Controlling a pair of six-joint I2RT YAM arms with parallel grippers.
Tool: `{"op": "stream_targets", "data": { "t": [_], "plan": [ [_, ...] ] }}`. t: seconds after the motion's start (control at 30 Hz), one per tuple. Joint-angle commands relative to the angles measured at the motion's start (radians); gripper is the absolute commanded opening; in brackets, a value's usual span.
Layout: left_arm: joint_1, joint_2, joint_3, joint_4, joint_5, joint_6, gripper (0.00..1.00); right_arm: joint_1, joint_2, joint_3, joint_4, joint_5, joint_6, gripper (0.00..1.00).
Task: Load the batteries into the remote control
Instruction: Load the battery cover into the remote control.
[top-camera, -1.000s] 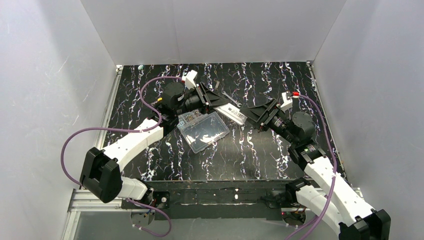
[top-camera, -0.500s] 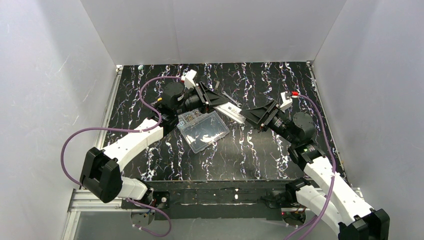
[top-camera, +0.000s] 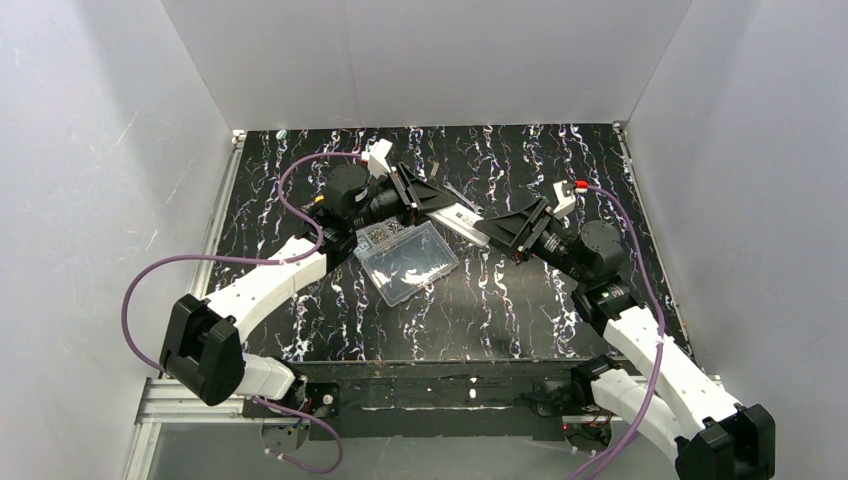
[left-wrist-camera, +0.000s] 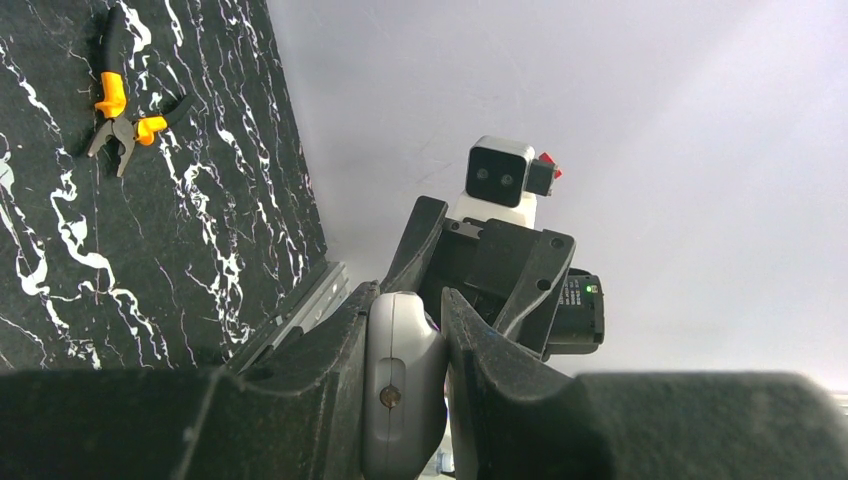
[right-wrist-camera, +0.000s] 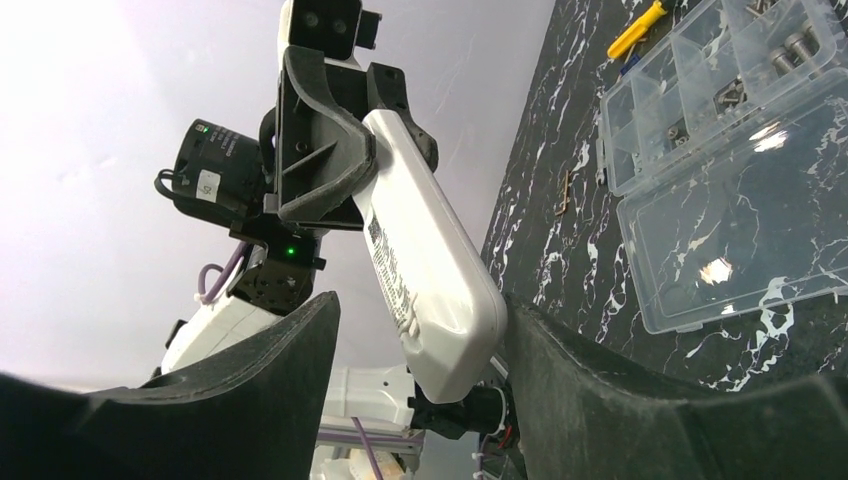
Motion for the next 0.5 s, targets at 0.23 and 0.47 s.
{"op": "stream_targets", "data": {
  "t": [0.23,0.47],
  "plan": [
    [0.002,0.002,0.065,0.077,0.036,0.014,0.00,0.000,0.019,0.019,0.099,-0.039,0.014,0.57],
    [0.001,0.010,0.061,0.097,0.042,0.012,0.00,0.000,0.025,0.015,0.102,-0.042,0.019,0.51]
  ]
}}
